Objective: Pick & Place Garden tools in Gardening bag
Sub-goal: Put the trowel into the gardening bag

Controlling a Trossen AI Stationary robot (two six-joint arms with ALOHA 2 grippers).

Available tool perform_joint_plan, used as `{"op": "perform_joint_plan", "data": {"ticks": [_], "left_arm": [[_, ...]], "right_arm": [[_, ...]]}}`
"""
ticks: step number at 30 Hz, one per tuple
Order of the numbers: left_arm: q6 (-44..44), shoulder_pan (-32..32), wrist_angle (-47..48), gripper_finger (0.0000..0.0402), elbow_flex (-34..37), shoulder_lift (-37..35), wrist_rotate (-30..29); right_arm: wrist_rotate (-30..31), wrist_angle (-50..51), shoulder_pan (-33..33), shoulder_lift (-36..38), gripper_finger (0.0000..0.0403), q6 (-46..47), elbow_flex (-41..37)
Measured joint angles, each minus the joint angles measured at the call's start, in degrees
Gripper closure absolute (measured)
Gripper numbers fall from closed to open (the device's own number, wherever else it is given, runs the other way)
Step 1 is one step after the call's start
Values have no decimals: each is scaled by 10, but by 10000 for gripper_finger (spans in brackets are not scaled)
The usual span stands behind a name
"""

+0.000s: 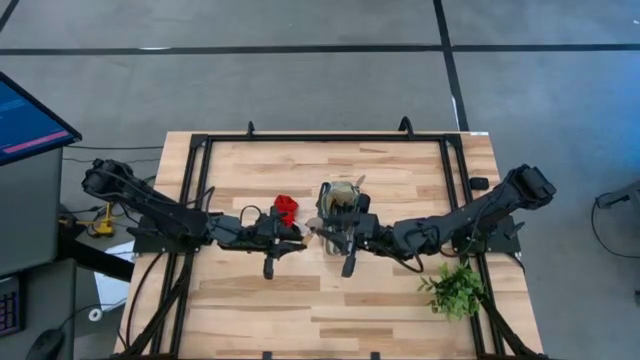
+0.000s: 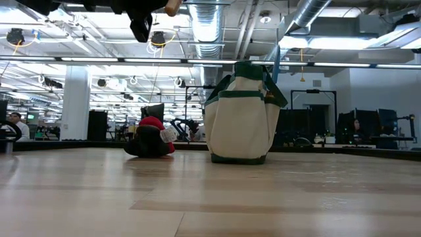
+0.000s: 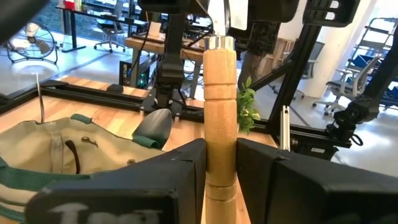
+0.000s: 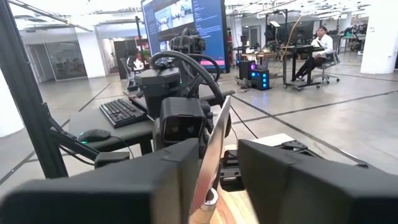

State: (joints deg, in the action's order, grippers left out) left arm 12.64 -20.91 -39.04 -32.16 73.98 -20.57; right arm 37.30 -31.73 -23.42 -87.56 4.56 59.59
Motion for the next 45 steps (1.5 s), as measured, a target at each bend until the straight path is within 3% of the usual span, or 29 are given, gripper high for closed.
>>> {"op": "perform_joint_plan", "data": {"ticks": [5,7,21,31,45], "left_arm": [[0,0,-2,348,0,-2,-3],[0,0,-3,348,0,-2,-3],[0,0,-6,318,0,-2,0],[-36,0,-3,314,0,-40,4],[-38,0,43,314,0,-88,0]], "right_arm": [[0,0,0,0,379,0,0],[0,0,0,0,394,-10,0],[21,0,-9,1,402,-56,0],[99,23,-28,4,403,-82,0],[103,166,24,1,403,35,0]]}}
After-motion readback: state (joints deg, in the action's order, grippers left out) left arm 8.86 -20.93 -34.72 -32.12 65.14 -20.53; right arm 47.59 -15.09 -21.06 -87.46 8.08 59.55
